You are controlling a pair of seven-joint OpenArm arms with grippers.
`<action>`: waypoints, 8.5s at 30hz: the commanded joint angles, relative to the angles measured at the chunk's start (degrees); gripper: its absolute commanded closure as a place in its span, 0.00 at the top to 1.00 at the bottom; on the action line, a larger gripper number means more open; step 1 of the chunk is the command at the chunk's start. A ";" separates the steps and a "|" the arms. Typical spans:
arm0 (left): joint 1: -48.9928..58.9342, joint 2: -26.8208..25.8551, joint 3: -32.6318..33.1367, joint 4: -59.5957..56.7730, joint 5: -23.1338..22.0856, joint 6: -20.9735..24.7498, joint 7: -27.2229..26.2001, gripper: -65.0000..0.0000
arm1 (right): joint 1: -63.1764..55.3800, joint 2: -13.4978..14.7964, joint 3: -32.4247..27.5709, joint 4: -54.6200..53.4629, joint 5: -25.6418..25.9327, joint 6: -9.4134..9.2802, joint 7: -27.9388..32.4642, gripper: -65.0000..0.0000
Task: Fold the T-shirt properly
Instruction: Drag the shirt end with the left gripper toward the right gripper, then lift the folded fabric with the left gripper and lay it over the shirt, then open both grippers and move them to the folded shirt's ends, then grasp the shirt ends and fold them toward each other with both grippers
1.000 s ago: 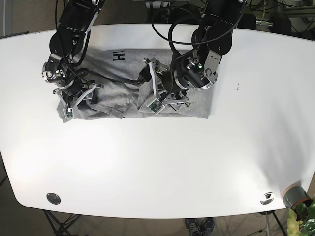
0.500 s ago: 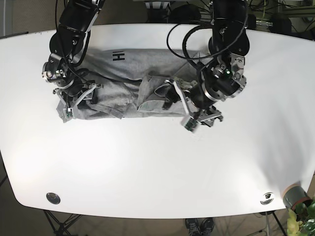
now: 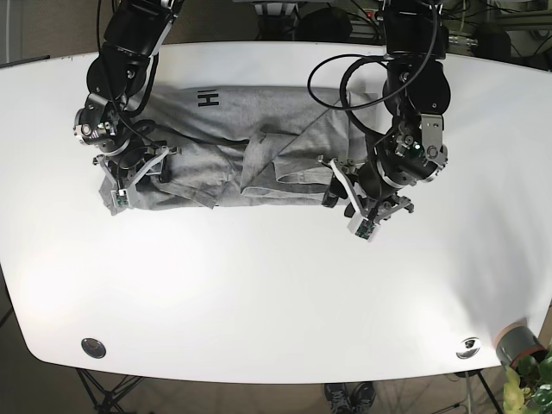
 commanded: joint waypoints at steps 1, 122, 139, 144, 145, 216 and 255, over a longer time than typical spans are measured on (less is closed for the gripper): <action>-1.02 -1.35 -0.14 -0.71 -0.80 2.49 -2.83 0.33 | 0.17 -0.69 -0.10 0.13 -0.73 0.17 -2.09 0.38; 5.23 -6.54 29.31 11.95 -5.63 -15.57 4.56 0.54 | -0.18 -2.01 0.16 7.25 5.69 -0.36 -3.06 0.39; 7.42 -6.36 -3.92 5.88 -19.08 -15.57 4.38 0.09 | 3.60 4.06 13.08 11.65 25.82 0.17 -16.07 0.73; 7.42 -6.54 -6.30 1.84 -19.08 -15.57 4.38 0.06 | 3.60 8.63 17.39 4.17 36.81 0.17 -18.18 0.76; 7.51 -6.54 -6.47 1.05 -19.08 -15.57 4.29 0.06 | 3.60 9.42 18.27 2.06 39.27 -0.01 -18.44 0.76; -6.38 -4.08 0.65 -31.57 -14.95 -15.57 -5.29 0.06 | -7.48 3.62 3.94 27.47 23.01 -4.93 -17.12 0.03; -5.76 3.13 5.13 -31.57 -15.30 -15.53 -5.29 0.07 | -3.87 -3.94 -21.38 20.97 22.04 -5.02 -9.74 0.27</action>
